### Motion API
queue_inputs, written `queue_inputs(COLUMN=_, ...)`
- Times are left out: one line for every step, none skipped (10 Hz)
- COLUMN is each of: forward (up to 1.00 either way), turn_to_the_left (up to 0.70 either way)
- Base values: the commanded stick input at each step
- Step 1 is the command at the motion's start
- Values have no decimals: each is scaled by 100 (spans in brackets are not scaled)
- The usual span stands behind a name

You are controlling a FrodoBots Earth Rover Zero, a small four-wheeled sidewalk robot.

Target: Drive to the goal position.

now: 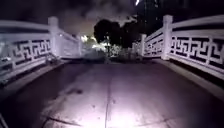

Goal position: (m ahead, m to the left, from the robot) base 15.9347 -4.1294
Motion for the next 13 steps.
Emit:
queue_inputs(forward=45, turn_to_the_left=0)
queue_inputs(forward=45, turn_to_the_left=0)
queue_inputs(forward=45, turn_to_the_left=0)
queue_inputs(forward=45, turn_to_the_left=0)
queue_inputs(forward=45, turn_to_the_left=0)
queue_inputs(forward=45, turn_to_the_left=0)
queue_inputs(forward=45, turn_to_the_left=0)
queue_inputs(forward=45, turn_to_the_left=0)
queue_inputs(forward=45, turn_to_the_left=0)
queue_inputs(forward=45, turn_to_the_left=0)
queue_inputs(forward=45, turn_to_the_left=0)
queue_inputs(forward=45, turn_to_the_left=0)
queue_inputs(forward=45, turn_to_the_left=0)
